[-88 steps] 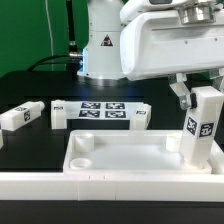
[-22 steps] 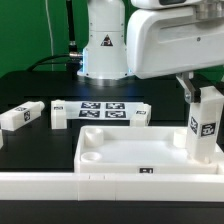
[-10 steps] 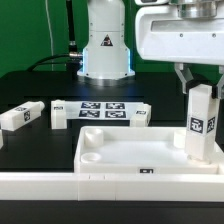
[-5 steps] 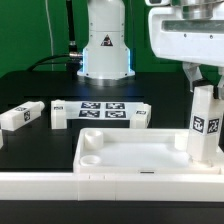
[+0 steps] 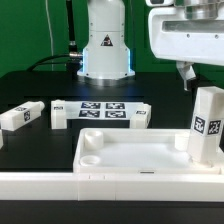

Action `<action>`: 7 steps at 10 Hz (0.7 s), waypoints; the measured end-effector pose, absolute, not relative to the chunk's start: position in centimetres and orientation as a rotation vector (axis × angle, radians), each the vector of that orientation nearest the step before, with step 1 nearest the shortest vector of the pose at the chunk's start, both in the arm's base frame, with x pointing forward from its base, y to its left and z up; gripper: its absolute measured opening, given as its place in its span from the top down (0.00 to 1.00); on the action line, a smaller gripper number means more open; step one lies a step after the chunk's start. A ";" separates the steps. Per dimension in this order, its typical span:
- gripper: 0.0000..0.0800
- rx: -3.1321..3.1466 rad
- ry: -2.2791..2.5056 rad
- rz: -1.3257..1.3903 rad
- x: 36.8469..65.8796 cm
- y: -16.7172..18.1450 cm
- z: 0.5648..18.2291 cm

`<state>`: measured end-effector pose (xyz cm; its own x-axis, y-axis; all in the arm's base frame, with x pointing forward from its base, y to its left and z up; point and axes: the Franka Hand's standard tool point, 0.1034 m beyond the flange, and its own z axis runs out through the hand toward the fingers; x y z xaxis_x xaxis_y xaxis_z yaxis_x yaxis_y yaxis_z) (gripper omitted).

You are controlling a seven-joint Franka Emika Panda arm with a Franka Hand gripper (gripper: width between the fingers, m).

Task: Assemble desk

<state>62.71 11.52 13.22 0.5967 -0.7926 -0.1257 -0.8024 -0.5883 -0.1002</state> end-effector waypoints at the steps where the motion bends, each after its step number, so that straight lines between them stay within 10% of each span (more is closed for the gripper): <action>1: 0.20 -2.726 1.229 0.094 62.8 11.6 13.2; 7: 0.19 -2.983 0.424 0.021 62.6 11.6 12.8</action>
Offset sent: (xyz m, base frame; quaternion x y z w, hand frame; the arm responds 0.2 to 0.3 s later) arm 0.0000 0.0000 0.0000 0.0000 0.0000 -0.1938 0.9810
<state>62.58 11.58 12.80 0.9604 -0.2769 -0.0318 -0.2787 -0.9522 -0.1252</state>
